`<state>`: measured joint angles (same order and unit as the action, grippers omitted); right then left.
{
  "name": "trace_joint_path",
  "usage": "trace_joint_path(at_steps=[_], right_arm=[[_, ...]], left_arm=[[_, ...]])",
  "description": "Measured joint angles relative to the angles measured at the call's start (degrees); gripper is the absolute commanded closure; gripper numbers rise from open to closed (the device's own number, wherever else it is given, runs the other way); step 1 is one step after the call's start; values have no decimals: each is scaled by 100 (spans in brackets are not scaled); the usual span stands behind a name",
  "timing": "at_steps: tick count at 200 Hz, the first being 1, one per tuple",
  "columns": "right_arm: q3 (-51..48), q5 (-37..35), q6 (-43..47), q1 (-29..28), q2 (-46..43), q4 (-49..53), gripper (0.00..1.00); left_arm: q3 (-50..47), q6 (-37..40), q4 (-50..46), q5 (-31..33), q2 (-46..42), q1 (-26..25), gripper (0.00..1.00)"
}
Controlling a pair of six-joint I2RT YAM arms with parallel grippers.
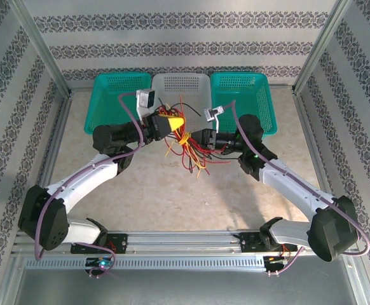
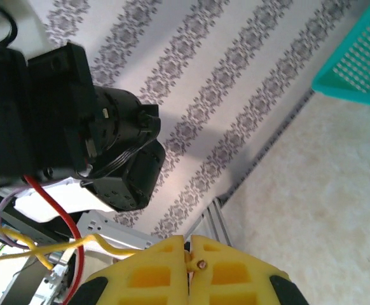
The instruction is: Untangle the cables
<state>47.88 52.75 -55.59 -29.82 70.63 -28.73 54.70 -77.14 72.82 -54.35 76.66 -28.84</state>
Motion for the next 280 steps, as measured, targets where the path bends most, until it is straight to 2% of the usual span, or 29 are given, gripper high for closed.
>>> trace_joint_path(at_steps=[24, 50, 83, 121, 128, 139, 152, 161, 181, 207, 238, 280], right_arm=[[-461, -474, -424, -363, -50, -1032, 100], [-977, -1139, -756, -789, -199, -1749, 100], [-1399, -1827, -883, -1172, -601, -1751, 100], [-1552, -2284, -835, -1281, -1051, -1187, 100], [-1550, -2374, -802, -1283, -1086, -1058, 90], [-1534, -2524, -704, -1283, -1128, -787, 64], [-1392, -2828, -466, -1294, -1211, 11, 41], [-1237, -3163, -251, -1320, -1270, 710, 35], [-1014, -3842, 192, -1377, -1497, 1943, 32], [-1010, -4398, 525, -1434, -2026, 2870, 27], [-874, -4677, 813, -1740, -2192, 3220, 27], [-81, -4763, 1285, -2446, -1596, 3139, 38]], left_arm=[[-22, 468, -144, 699, -232, 35, 100], [-468, 1283, -629, 1762, -723, 44, 100], [-992, 1875, -901, 2865, -962, 44, 100], [-1401, 1996, -925, 3611, -973, 44, 100], [-1443, 1996, -986, 3751, -999, 44, 100], [-1484, 2000, -1274, 3969, -1097, 44, 100], [-1482, 2044, -1794, 4367, -1281, 44, 100], [-1482, 2109, -2225, 4688, -1464, 44, 100], [-1482, 2264, -2970, 5318, -1871, 44, 100], [-1484, 2428, -3375, 5805, -2186, 44, 100], [-1685, 2424, -3388, 6070, -2227, 44, 100], [-1930, 2162, -3342, 6100, -2052, 44, 100]])
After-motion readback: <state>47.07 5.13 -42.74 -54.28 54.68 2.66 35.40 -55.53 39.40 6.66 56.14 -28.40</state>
